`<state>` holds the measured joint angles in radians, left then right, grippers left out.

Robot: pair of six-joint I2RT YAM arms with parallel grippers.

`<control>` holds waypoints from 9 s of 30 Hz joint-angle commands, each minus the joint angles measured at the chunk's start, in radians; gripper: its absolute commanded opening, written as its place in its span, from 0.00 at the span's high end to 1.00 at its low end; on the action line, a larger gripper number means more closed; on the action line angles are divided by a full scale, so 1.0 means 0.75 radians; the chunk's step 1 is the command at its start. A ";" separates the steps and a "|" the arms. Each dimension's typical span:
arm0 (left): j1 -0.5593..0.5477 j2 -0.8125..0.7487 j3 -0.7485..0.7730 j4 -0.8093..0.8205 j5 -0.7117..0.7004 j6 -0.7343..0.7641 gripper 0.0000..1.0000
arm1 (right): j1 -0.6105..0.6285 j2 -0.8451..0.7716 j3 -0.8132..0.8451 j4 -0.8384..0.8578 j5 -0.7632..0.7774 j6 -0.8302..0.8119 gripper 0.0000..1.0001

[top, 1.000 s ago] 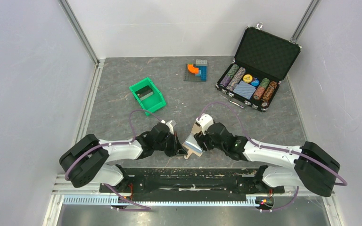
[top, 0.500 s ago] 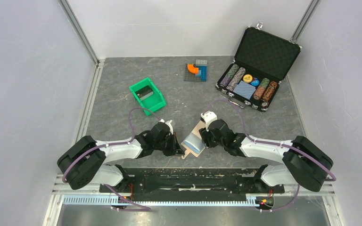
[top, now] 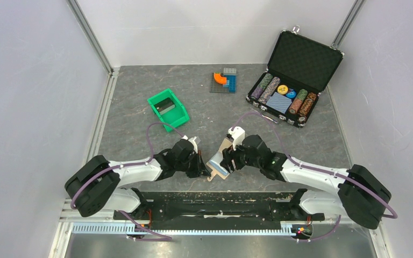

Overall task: Take the credit cards out of the card holder
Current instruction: Open the card holder at the center of the board.

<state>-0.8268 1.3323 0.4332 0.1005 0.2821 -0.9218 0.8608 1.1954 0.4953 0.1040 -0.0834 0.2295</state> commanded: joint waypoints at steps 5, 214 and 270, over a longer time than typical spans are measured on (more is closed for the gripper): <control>-0.004 -0.037 0.020 0.048 0.014 0.014 0.98 | 0.042 0.167 0.054 0.114 0.005 -0.064 0.31; -0.004 -0.275 0.004 -0.230 -0.143 0.169 0.98 | 0.063 0.329 0.181 -0.007 0.606 -0.132 0.62; -0.002 -0.390 0.010 -0.240 -0.080 0.260 0.98 | 0.115 0.392 0.258 0.125 0.249 -0.397 0.50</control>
<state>-0.8261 1.0645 0.4423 -0.0998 0.1921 -0.7544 0.9527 1.5074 0.6662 0.1719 0.0216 -0.0532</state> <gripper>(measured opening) 0.029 0.507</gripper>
